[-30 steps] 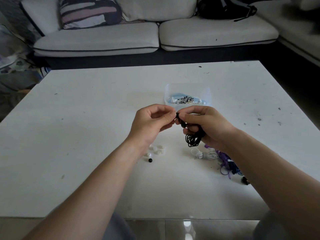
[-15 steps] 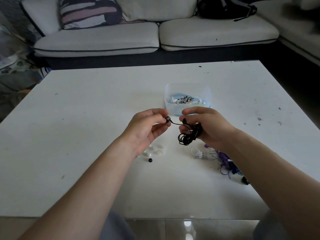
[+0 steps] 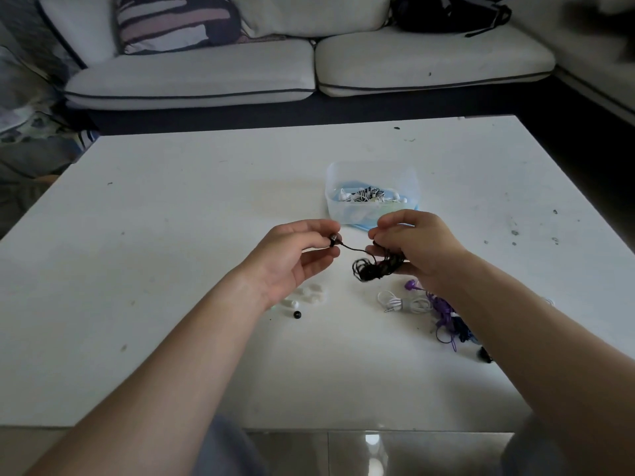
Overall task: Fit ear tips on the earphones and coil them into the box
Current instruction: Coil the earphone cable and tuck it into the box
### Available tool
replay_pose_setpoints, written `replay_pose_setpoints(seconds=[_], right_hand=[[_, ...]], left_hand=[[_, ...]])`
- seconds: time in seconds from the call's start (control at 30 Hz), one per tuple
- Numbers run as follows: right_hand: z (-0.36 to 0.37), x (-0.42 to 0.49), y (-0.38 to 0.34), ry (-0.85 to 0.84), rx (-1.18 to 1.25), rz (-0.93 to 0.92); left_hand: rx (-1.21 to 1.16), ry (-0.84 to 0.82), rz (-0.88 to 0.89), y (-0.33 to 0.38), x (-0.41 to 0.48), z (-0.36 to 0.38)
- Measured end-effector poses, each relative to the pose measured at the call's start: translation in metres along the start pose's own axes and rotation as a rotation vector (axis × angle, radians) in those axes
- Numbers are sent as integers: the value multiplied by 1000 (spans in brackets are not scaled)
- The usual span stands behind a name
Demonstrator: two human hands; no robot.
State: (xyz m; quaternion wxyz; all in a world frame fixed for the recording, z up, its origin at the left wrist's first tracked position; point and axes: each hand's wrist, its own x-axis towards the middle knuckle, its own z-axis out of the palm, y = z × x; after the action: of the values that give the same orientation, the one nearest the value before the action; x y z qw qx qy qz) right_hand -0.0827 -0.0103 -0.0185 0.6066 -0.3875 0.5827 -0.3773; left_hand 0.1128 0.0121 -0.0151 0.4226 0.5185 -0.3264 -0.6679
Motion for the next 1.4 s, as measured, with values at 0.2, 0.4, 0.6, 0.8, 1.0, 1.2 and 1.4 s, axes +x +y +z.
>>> replay_pose_setpoints(seconds=[0.2, 0.4, 0.6, 0.8, 1.0, 1.2, 1.4], right_hand=[[0, 5, 3, 28, -40, -174], [4, 4, 8, 50, -311, -274], [3, 7, 13, 40, -367, -305], [-1, 13, 19, 42, -339, -281], [0, 15, 20, 0, -262, -199], [4, 9, 16, -46, -169, -163], [6, 6, 15, -87, -148, -153]], left_hand=[[337, 54, 65, -14, 7, -3], [703, 120, 122, -34, 14, 4], [872, 106, 143, -41, 16, 7], [928, 191, 132, -29, 9, -11], [1300, 182, 62, -25, -9, -33], [1443, 190, -26, -52, -12, -29], [1506, 264, -5, -57, -10, -28]])
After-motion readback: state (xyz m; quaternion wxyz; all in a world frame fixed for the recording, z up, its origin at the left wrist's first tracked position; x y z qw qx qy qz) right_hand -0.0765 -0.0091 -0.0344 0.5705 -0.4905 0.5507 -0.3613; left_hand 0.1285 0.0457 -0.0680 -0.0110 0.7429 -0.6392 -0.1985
